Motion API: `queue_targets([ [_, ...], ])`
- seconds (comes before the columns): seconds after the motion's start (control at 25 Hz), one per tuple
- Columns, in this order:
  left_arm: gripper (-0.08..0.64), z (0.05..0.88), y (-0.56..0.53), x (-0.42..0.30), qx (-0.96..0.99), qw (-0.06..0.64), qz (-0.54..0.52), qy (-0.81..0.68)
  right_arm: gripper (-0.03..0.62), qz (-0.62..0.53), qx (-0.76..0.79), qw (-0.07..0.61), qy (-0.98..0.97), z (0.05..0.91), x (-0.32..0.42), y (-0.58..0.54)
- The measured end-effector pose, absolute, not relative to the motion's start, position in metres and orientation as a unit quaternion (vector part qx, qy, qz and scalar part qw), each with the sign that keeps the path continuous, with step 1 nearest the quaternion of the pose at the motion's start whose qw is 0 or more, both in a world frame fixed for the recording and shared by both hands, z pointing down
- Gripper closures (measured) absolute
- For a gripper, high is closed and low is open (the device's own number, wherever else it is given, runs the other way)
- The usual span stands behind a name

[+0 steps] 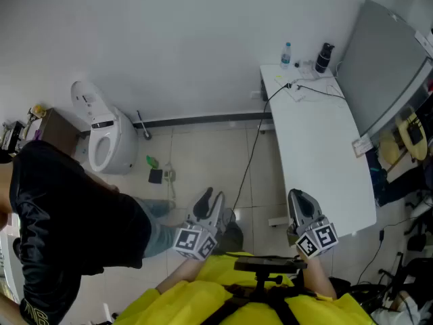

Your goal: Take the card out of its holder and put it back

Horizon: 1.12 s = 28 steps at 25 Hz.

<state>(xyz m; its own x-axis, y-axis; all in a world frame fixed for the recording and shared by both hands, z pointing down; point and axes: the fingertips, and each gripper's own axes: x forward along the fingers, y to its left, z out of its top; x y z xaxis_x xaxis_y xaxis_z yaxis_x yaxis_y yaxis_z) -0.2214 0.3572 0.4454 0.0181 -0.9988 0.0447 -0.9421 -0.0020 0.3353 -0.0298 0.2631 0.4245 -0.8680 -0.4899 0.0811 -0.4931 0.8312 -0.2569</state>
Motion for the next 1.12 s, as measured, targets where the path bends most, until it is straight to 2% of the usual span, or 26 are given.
queue_targets([
  [0.52, 0.445, 0.424, 0.259, -0.387, 0.682, 0.122, -0.095, -0.715, 0.589, 0.114, 0.25, -0.008, -0.961, 0.392, -0.181, 0.144],
  [0.84, 0.445, 0.445, 0.194, -0.412, 0.69, 0.14, -0.071, -0.706, 0.589, 0.129, 0.283, 0.011, -0.95, 0.416, -0.205, 0.071],
  [1.12, 0.445, 0.449, 0.086, -0.412, 0.727, 0.137, -0.051, -0.671, 0.589, 0.139, 0.323, 0.0, -0.936, 0.427, -0.205, -0.031],
])
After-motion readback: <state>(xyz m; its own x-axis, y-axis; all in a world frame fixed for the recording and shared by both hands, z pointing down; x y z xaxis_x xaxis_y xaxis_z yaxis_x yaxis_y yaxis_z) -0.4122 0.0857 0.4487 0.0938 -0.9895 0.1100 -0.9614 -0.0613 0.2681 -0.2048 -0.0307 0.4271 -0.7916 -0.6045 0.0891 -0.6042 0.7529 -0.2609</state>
